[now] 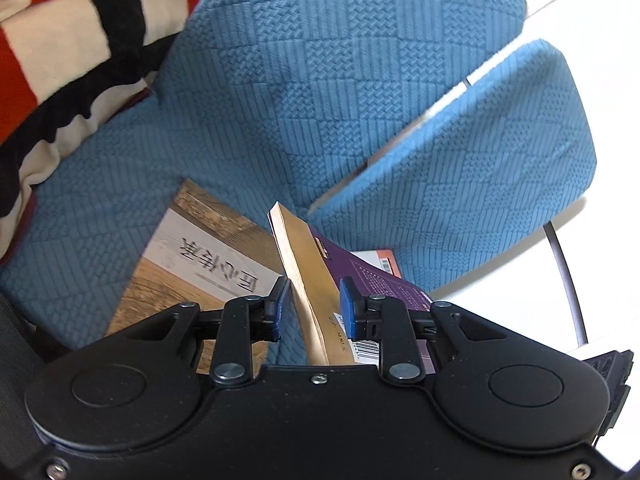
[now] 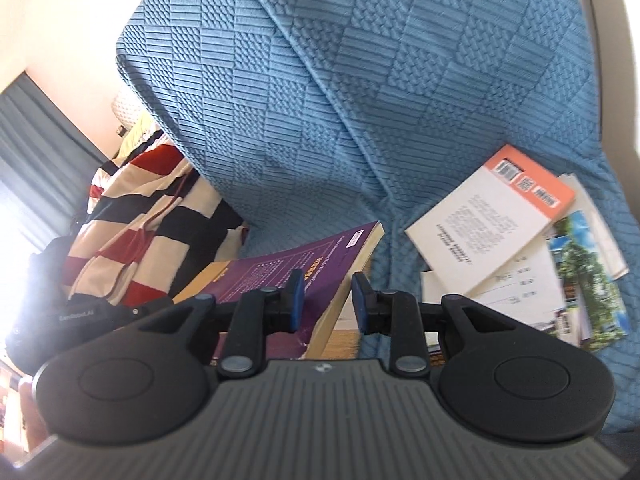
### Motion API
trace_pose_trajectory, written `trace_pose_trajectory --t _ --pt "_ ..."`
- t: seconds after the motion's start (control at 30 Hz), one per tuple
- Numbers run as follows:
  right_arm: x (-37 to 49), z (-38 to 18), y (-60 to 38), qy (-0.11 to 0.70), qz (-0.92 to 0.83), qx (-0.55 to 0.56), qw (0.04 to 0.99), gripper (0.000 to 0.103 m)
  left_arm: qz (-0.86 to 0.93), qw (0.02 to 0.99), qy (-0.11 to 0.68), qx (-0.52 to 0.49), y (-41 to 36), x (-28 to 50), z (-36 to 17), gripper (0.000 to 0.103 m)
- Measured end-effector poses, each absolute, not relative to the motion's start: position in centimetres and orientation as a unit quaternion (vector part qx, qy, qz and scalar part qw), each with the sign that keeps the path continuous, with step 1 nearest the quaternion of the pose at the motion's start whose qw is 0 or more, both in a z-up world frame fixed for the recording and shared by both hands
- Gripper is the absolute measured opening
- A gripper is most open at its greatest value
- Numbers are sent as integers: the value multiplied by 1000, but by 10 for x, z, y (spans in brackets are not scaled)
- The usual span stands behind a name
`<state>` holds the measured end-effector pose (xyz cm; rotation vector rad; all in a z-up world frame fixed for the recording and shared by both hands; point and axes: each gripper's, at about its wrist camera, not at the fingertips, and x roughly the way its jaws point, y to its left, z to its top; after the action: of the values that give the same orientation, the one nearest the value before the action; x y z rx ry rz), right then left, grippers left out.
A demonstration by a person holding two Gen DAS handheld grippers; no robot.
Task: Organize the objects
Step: 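Lift the purple-covered book off the pile with the left gripper, then carry the purple-covered book over the painted-cover book with the left gripper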
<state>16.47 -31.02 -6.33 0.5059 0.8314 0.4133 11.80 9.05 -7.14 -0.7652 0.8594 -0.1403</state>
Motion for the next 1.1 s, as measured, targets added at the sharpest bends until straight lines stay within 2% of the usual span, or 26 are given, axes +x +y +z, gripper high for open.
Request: trace_pose_trajectory --t 0.6,1.1 --pt "200 -158 -270 418 219 288 833 29 -22 828 403 -390 139 140 -159 23" --pt "196 -208 -236 493 193 210 822 27 -8 804 451 -388 155 156 -226 23"
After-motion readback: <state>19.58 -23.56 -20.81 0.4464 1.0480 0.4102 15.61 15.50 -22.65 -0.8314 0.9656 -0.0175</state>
